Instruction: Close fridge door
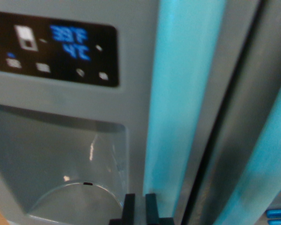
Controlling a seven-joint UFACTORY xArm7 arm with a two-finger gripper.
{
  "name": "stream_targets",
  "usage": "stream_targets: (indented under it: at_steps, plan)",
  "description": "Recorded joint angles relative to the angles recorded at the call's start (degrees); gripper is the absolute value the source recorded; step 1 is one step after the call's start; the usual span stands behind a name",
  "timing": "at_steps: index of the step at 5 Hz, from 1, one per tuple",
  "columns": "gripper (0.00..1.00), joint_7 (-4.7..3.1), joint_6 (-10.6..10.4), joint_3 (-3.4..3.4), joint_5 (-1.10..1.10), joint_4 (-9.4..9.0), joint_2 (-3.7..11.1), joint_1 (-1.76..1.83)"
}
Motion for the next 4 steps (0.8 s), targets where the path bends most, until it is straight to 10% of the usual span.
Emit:
stream_targets:
  at_steps: [4]
  plan:
    - [1.00,0.00,0.0,-0.28,0.00,0.91,1.31,0.00]
